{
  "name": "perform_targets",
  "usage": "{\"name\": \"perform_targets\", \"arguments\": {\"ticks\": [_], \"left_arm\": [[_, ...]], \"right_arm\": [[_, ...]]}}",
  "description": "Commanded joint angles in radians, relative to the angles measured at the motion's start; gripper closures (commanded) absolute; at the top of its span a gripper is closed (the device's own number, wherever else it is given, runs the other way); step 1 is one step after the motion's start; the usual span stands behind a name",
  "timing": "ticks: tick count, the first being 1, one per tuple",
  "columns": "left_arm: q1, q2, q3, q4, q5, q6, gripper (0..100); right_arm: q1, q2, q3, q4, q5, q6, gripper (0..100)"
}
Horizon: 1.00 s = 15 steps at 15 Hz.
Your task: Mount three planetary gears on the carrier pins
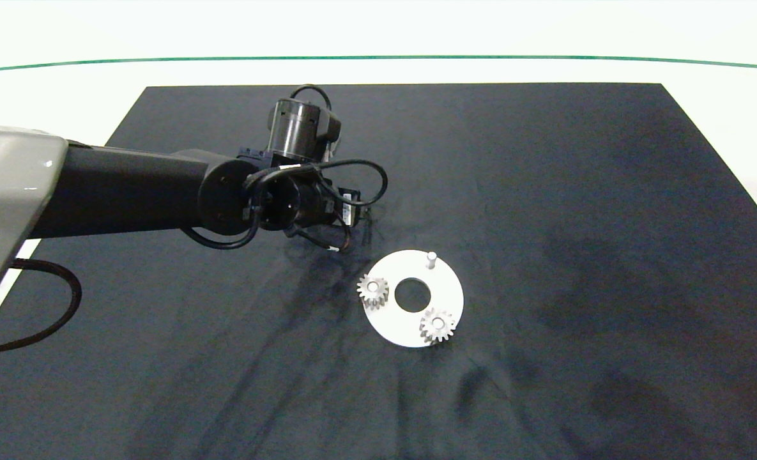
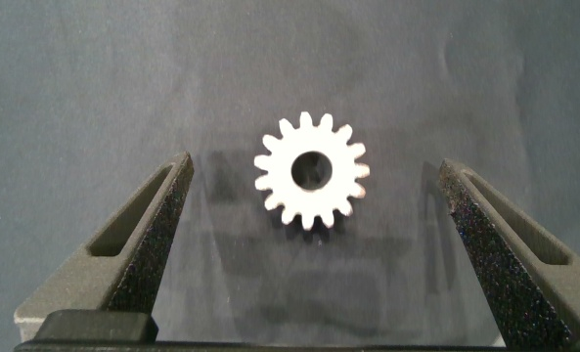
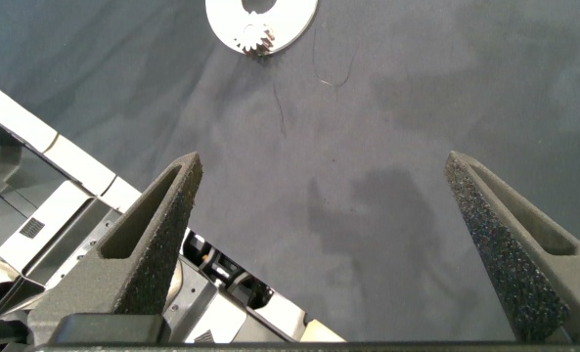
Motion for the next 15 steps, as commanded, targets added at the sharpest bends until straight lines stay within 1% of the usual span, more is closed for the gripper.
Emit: {"name": "perform_targets", "arguments": {"ticks": [1, 2, 7, 12, 15], "left_arm": [[-0.001, 0.008, -0.003, 0.001, 0.002, -0.014, 0], [-0.001, 0.008, -0.005, 0.0, 0.002, -0.014, 1], [-0.001, 0.015, -0.011, -0.007, 0.002, -0.017, 11], [-0.001, 0.017, -0.011, -0.008, 0.002, -0.031, 22], [-0.001, 0.017, -0.016, -0.007, 0.002, -0.031, 28]], "right_arm": [[0.0, 0.002, 0.0, 0.004, 0.0, 0.001, 0], [0.0, 0.002, 0.0, 0.004, 0.0, 0.001, 0], [0.0, 0.002, 0.0, 0.004, 0.0, -0.001, 0], [0.0, 0.002, 0.0, 0.004, 0.0, -0.001, 0], [0.0, 0.002, 0.0, 0.002, 0.0, -0.001, 0]]}}
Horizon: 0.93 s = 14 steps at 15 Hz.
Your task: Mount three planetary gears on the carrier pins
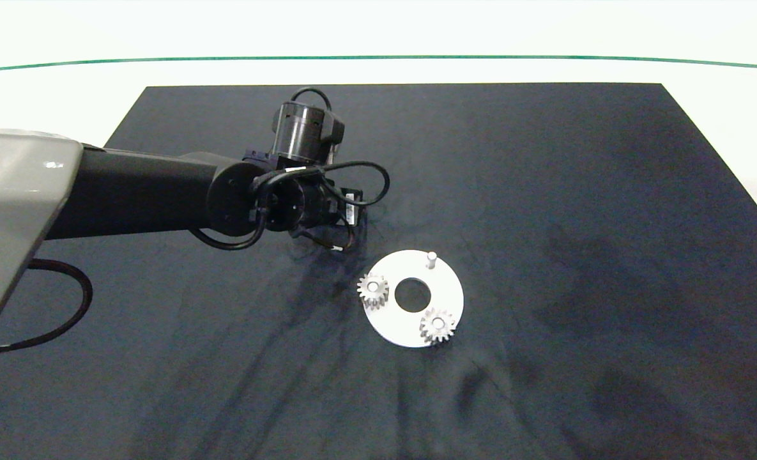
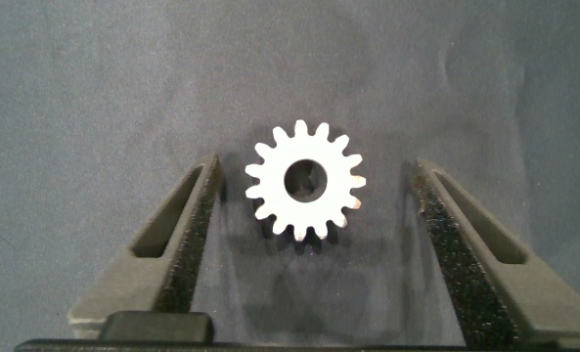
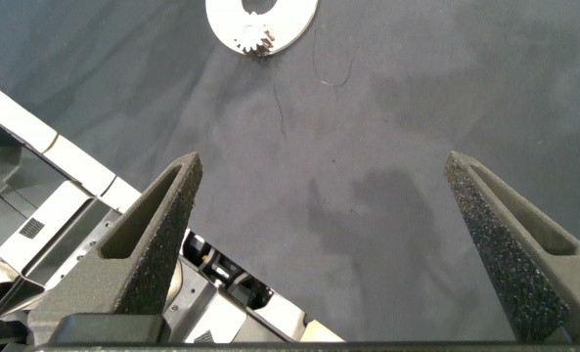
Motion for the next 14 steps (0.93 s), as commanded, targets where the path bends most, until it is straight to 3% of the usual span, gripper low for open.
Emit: {"name": "perform_targets", "arguments": {"ticks": [1, 14], "left_arm": [[0.0, 0.0, 0.0, 0.001, 0.002, -0.001, 29], [-0.011, 0.017, 0.0, -0.002, 0.002, -0.001, 56]], "right_arm": [[0.0, 0.002, 0.0, 0.005, 0.0, 0.001, 0], [0.0, 0.002, -0.001, 0.003, 0.0, 0.0, 0]]}}
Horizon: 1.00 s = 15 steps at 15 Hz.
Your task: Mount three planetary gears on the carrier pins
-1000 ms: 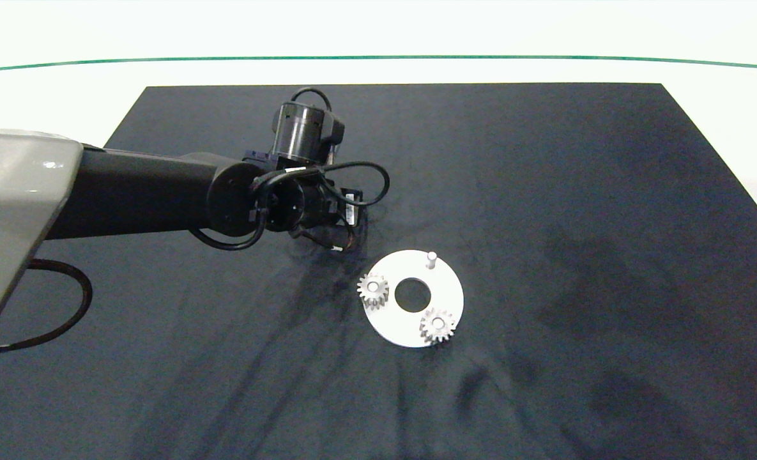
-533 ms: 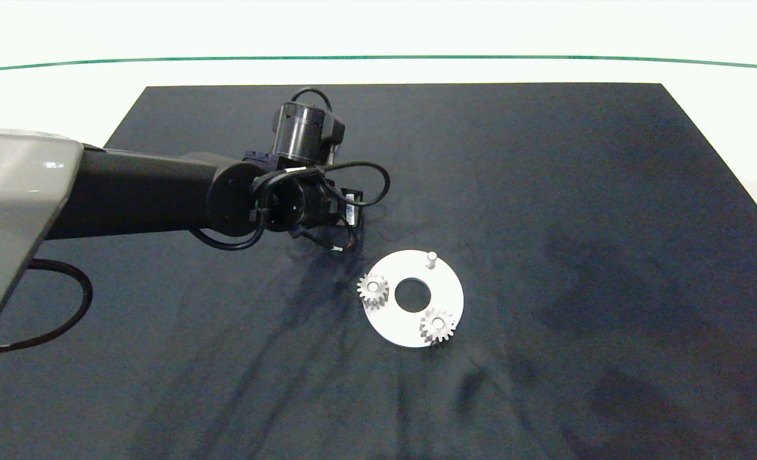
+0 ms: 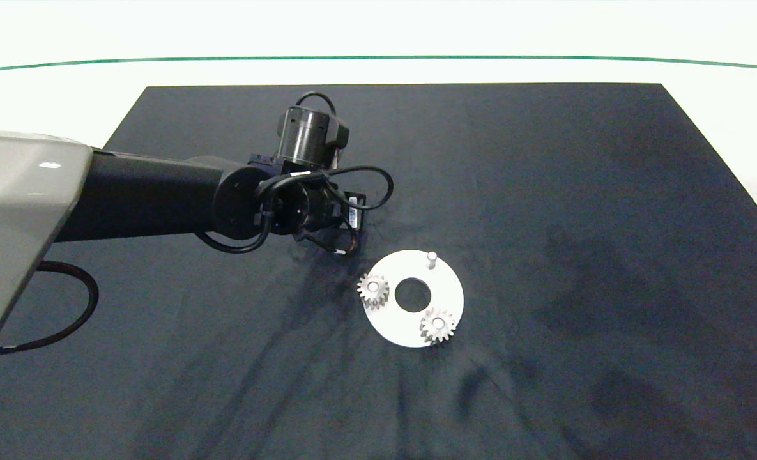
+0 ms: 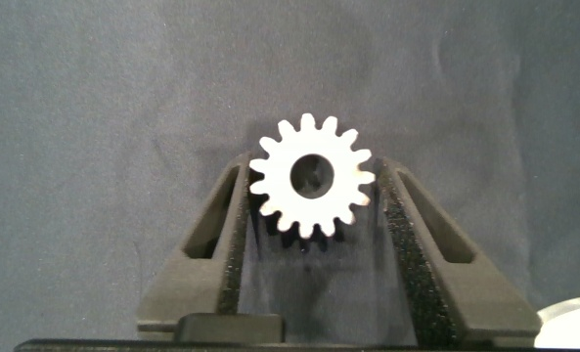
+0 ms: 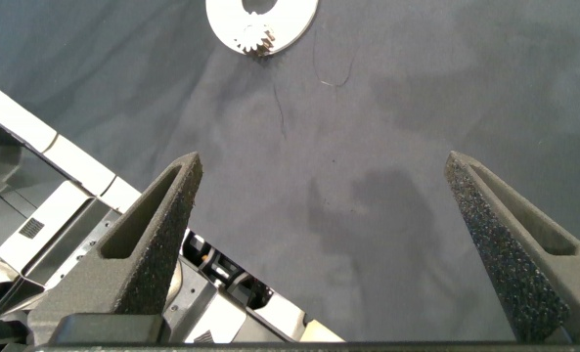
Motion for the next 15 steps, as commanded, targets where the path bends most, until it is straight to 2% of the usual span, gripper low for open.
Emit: {"name": "perform_targets", "arguments": {"ticks": [1, 12, 15], "left_arm": [[-0.002, 0.008, -0.003, 0.0, 0.002, -0.002, 58], [-0.002, 0.001, 0.004, 0.002, 0.002, -0.013, 80], [-0.025, -0.024, 0.01, 0.003, 0.002, -0.01, 81]], "right_arm": [[0.002, 0.002, -0.001, 0.003, 0.0, 0.0, 0], [0.0, 0.002, 0.0, 0.003, 0.001, 0.0, 0], [0.0, 0.002, -0.001, 0.003, 0.001, 0.0, 0]]}}
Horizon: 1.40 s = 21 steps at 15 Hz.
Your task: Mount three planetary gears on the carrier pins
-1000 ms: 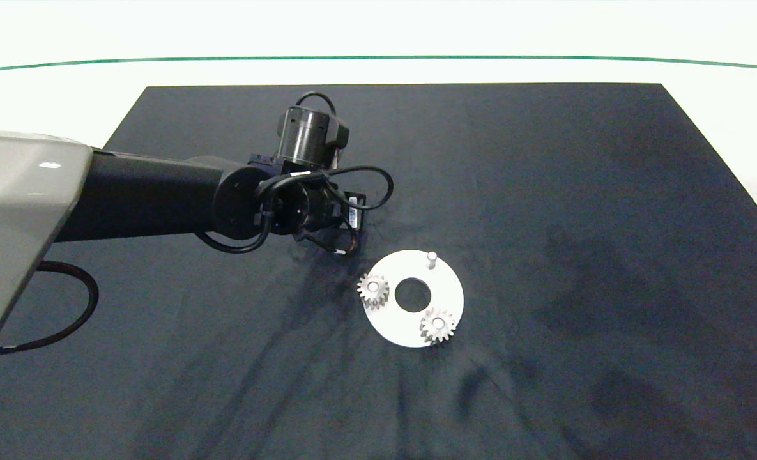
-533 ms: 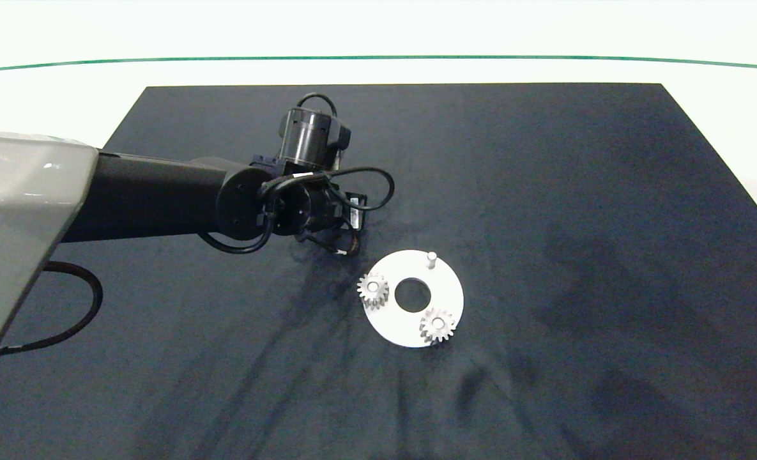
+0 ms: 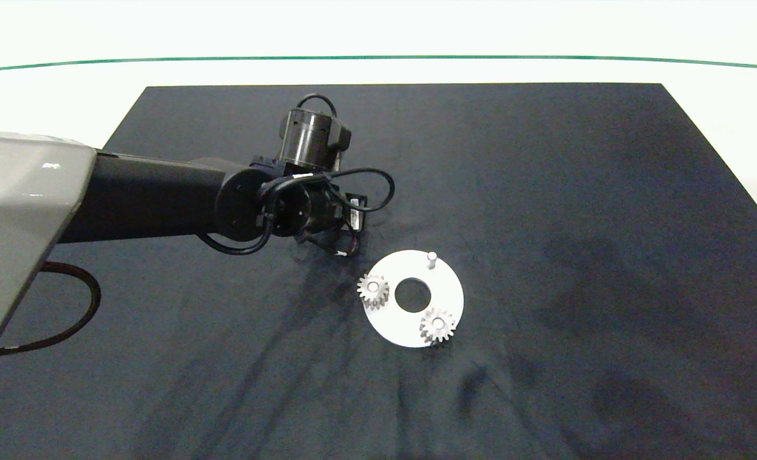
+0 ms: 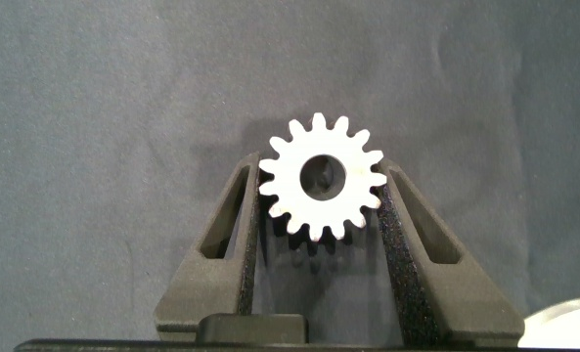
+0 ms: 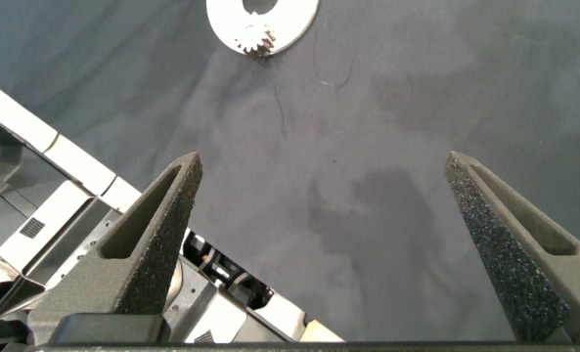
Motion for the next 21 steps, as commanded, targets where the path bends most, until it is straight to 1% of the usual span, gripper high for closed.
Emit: {"name": "perform_targets", "arguments": {"ticks": [1, 4, 7, 10, 11, 12, 13, 14, 15, 19, 21], "left_arm": [[-0.022, -0.032, 0.006, 0.002, 0.002, 0.002, 81], [-0.045, -0.078, 0.036, 0.004, 0.002, 0.002, 81], [-0.077, -0.147, 0.111, 0.004, 0.002, 0.002, 81], [-0.134, -0.216, 0.207, -0.003, 0.004, -0.004, 81], [-0.144, -0.225, 0.225, -0.004, 0.014, -0.007, 81], [-0.161, -0.229, 0.242, -0.023, 0.042, -0.008, 81], [-0.184, -0.236, 0.257, -0.061, 0.057, -0.008, 81], [-0.203, -0.24, 0.279, -0.107, 0.057, -0.002, 81], [-0.232, -0.245, 0.291, -0.133, 0.059, 0.001, 81], [-0.293, -0.24, 0.3, -0.138, 0.059, -0.001, 81], [-0.315, -0.232, 0.311, -0.141, 0.066, 0.002, 81]], "right_arm": [[0.0, 0.001, -0.001, 0.004, 0.0, 0.0, 0], [0.0, 0.001, -0.001, 0.004, -0.002, 0.002, 0], [0.0, 0.001, -0.004, 0.004, -0.002, 0.003, 0], [0.0, -0.008, -0.009, 0.004, -0.003, 0.003, 0], [0.0, -0.014, -0.009, 0.004, -0.003, 0.002, 0], [0.0, -0.019, -0.009, 0.004, -0.005, 0.0, 0], [0.0, -0.026, -0.009, 0.004, -0.006, 0.0, 0], [0.0, -0.029, -0.007, 0.004, -0.006, 0.0, 0], [0.0, -0.035, -0.007, 0.004, -0.008, 0.0, 0], [0.0, -0.049, -0.006, 0.007, -0.008, 0.0, 0], [0.0, -0.049, -0.006, 0.005, -0.008, 0.0, 0]]}}
